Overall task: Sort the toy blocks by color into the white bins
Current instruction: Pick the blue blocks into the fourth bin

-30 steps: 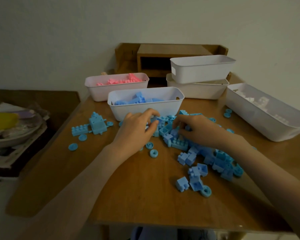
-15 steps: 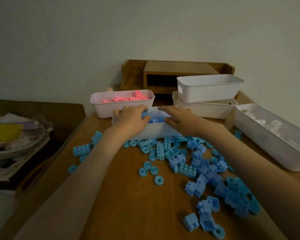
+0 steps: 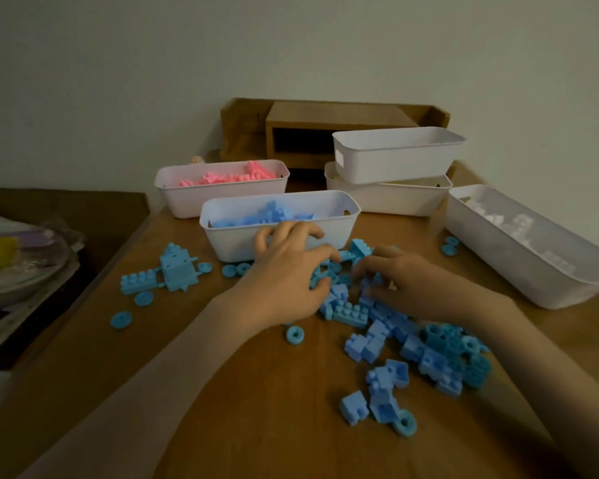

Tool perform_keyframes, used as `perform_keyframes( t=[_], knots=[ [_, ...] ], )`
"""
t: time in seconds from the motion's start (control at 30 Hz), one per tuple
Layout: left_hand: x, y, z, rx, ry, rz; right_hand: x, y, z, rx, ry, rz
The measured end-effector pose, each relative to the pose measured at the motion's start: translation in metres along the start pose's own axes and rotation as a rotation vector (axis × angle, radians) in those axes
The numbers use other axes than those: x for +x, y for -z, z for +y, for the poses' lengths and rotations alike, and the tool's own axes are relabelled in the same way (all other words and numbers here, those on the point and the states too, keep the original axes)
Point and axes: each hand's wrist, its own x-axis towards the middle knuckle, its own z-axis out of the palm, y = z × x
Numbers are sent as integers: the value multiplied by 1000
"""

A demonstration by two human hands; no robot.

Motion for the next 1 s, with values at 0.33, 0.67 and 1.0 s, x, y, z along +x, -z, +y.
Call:
perform_keyframes(
  t=[0.33, 0.67, 1.0],
  knots=[
    [-5, 1, -3, 0, -197, -174, 1, -11, 8, 181, 60, -20],
    [-4, -15, -8, -53, -199, -55, -3, -10, 11, 172, 79, -16],
    [-5, -14, 2, -183, -160, 150, -11, -8, 11, 202, 38, 83]
  ],
)
